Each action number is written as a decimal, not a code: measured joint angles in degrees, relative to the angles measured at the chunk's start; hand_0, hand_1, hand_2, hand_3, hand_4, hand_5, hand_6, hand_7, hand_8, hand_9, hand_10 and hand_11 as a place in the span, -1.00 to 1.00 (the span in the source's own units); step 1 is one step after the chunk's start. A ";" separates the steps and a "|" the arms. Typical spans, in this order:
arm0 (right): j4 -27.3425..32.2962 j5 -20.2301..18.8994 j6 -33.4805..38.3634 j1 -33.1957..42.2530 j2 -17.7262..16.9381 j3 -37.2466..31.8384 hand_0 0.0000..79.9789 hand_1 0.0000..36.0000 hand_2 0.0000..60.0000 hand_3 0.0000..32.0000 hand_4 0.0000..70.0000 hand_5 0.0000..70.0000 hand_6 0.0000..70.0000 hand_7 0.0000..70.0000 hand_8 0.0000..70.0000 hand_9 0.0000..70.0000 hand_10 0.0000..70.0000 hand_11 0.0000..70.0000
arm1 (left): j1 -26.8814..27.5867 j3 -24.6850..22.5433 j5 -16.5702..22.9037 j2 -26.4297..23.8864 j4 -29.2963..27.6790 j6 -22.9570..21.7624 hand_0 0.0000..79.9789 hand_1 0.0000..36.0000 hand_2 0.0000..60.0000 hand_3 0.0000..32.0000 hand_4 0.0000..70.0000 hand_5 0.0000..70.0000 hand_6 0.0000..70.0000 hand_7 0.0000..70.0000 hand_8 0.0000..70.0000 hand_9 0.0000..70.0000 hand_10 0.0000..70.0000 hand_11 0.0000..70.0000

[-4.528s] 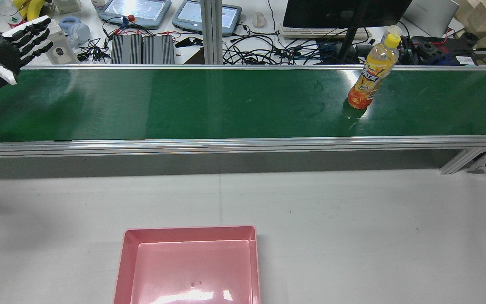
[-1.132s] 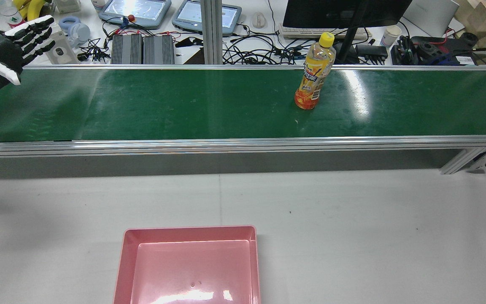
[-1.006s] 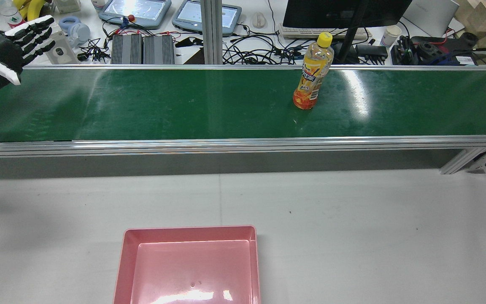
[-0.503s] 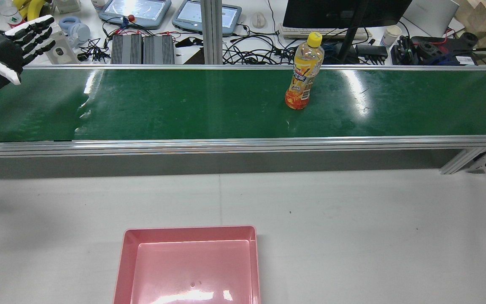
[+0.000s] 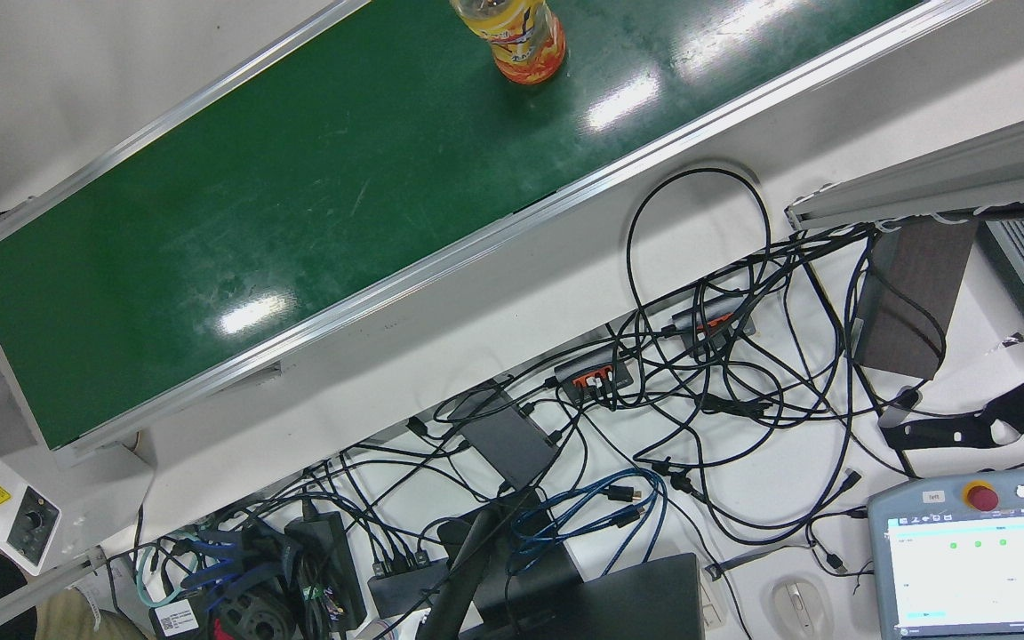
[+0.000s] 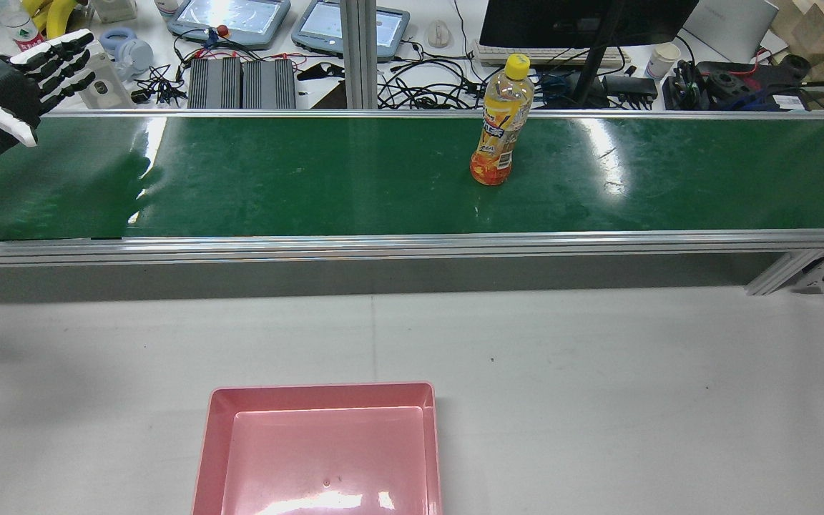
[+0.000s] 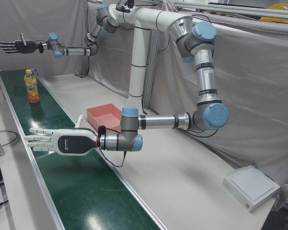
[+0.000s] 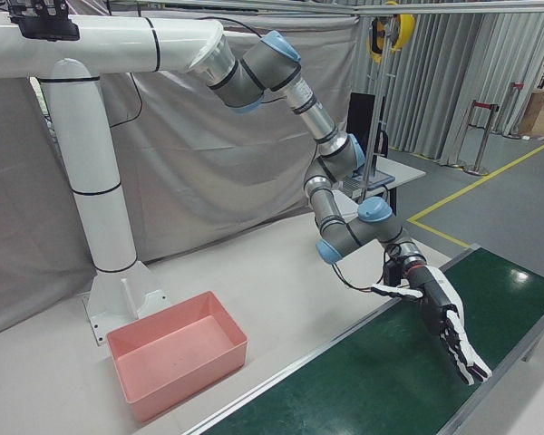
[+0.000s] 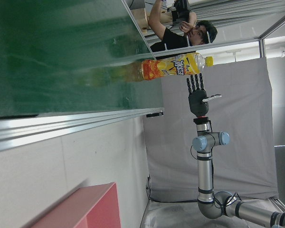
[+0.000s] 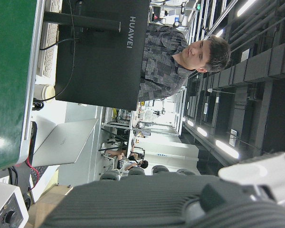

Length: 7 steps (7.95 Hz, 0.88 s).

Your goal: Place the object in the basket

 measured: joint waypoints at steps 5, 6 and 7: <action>0.00 0.00 -0.02 -0.01 -0.03 0.04 -1.00 -1.00 -1.00 -1.00 -1.00 -1.00 -1.00 -1.00 -1.00 -1.00 -1.00 -1.00 | 0.03 -0.03 0.00 -0.02 0.00 -0.10 0.40 -0.86 -1.00 -0.99 -0.75 -0.86 -1.00 -1.00 -1.00 -0.99 -0.92 -0.84; 0.00 0.00 0.00 -0.01 -0.04 0.03 -1.00 -1.00 -1.00 -1.00 -1.00 -1.00 -1.00 -1.00 -1.00 -1.00 -1.00 -1.00 | 0.03 -0.02 0.00 -0.02 0.00 -0.08 0.44 -0.81 -1.00 -0.94 -0.76 -0.96 -1.00 -1.00 -1.00 -1.00 -0.94 -0.86; 0.00 0.00 0.00 0.00 -0.03 0.01 -1.00 -1.00 -1.00 -1.00 -1.00 -1.00 -1.00 -1.00 -1.00 -1.00 -1.00 -1.00 | 0.03 -0.01 0.00 -0.02 0.00 -0.01 0.44 -0.80 -1.00 -0.94 -0.76 -0.98 -1.00 -1.00 -1.00 -1.00 -0.93 -0.85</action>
